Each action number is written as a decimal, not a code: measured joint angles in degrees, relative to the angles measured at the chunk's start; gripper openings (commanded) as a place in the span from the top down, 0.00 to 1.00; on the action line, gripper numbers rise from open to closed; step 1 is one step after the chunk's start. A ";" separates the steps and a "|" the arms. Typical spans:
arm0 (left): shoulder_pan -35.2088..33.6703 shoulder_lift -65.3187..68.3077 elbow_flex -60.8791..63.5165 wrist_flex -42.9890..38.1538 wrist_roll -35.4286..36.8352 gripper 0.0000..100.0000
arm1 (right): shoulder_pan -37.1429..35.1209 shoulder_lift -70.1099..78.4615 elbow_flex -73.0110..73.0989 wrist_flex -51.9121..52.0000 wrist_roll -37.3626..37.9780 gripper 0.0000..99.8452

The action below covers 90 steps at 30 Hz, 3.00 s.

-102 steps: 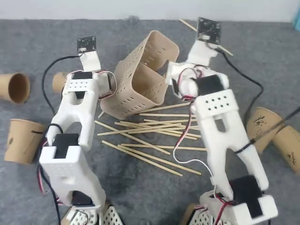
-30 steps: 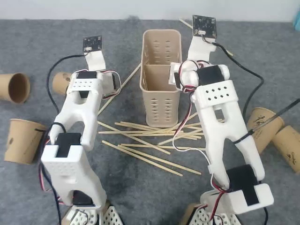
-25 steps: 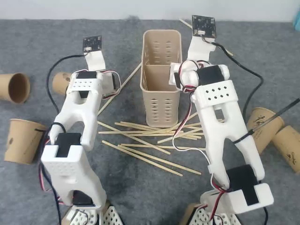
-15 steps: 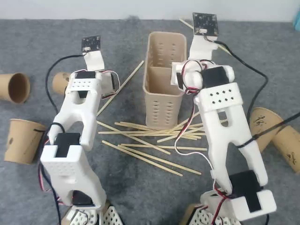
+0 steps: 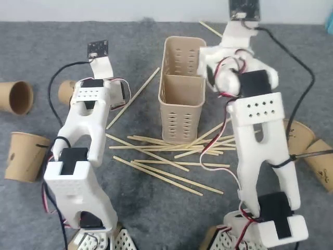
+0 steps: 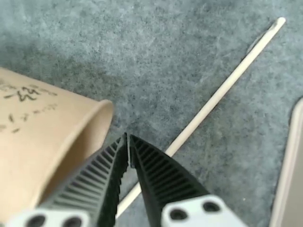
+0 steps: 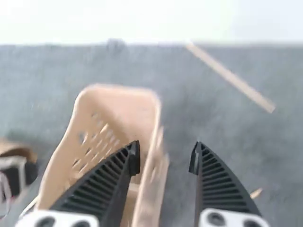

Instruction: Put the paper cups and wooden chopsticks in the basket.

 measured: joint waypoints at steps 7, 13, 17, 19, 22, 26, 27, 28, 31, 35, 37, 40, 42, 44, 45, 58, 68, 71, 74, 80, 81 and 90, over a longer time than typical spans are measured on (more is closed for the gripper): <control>0.09 0.00 0.00 0.26 0.00 0.98 | 3.78 4.57 -3.34 -6.24 -3.96 0.82; -1.67 0.00 0.00 0.26 0.00 0.98 | 2.46 13.89 -12.04 -3.43 -4.57 0.82; -0.79 0.00 0.00 -0.53 -0.18 0.98 | 2.55 23.91 -16.88 -5.19 -4.57 0.82; -0.79 0.00 0.00 -0.97 -0.18 0.98 | 2.46 27.43 -20.31 -3.60 -4.75 0.82; -1.05 0.00 0.00 -1.14 0.00 0.98 | 1.85 29.89 -26.37 1.05 -4.75 0.82; -0.79 0.00 0.00 -1.14 -0.09 0.98 | 0.70 30.59 -31.82 6.59 -4.92 0.82; -0.97 0.00 0.00 -1.14 -0.09 0.98 | 0.35 30.59 -32.70 7.56 -4.92 0.82; -0.97 0.00 0.00 -1.14 0.00 0.98 | 0.09 30.59 -33.76 8.35 -4.92 0.82; -0.97 0.00 0.00 -1.14 0.00 0.98 | -0.70 30.59 -37.10 10.90 -4.92 0.82; -0.97 0.00 0.00 -1.14 0.00 0.98 | -1.23 30.59 -39.03 13.71 -4.92 0.82; -0.97 0.00 0.00 -1.14 0.00 0.98 | -1.23 31.30 -39.12 14.51 -4.92 0.82; -0.97 0.00 0.00 -1.14 0.00 0.98 | -1.23 34.11 -39.12 14.86 -4.92 0.82; -0.97 0.00 0.00 -1.58 0.00 0.98 | -1.23 36.22 -39.12 14.95 -4.92 0.83; -0.97 0.00 0.00 -1.67 0.00 0.98 | -1.23 38.07 -39.12 15.47 -4.92 0.89; -0.97 0.00 0.00 -1.85 0.00 0.98 | -1.23 38.68 -39.12 15.82 -4.92 0.95; -0.97 0.00 0.00 -1.85 0.00 0.98 | 4.40 36.84 -39.12 22.42 -15.21 0.99; -0.97 0.00 0.00 -1.85 0.00 0.98 | 5.98 30.95 -39.12 29.19 -23.21 0.96; -0.97 0.00 0.00 -1.85 0.00 0.98 | 7.12 30.95 -39.12 30.68 -23.21 0.85; -0.97 0.00 0.00 -1.85 0.00 0.98 | 9.32 30.51 -39.21 32.44 -23.21 0.76; -0.97 0.00 0.00 -1.85 0.00 0.98 | 13.01 29.36 -39.21 35.52 -21.71 0.75; -0.97 0.00 0.00 -1.85 0.00 0.98 | 13.36 28.92 -39.21 35.96 -19.96 0.75; -0.97 0.00 0.00 -1.85 0.00 0.98 | 11.87 15.21 -39.21 37.71 7.03 0.75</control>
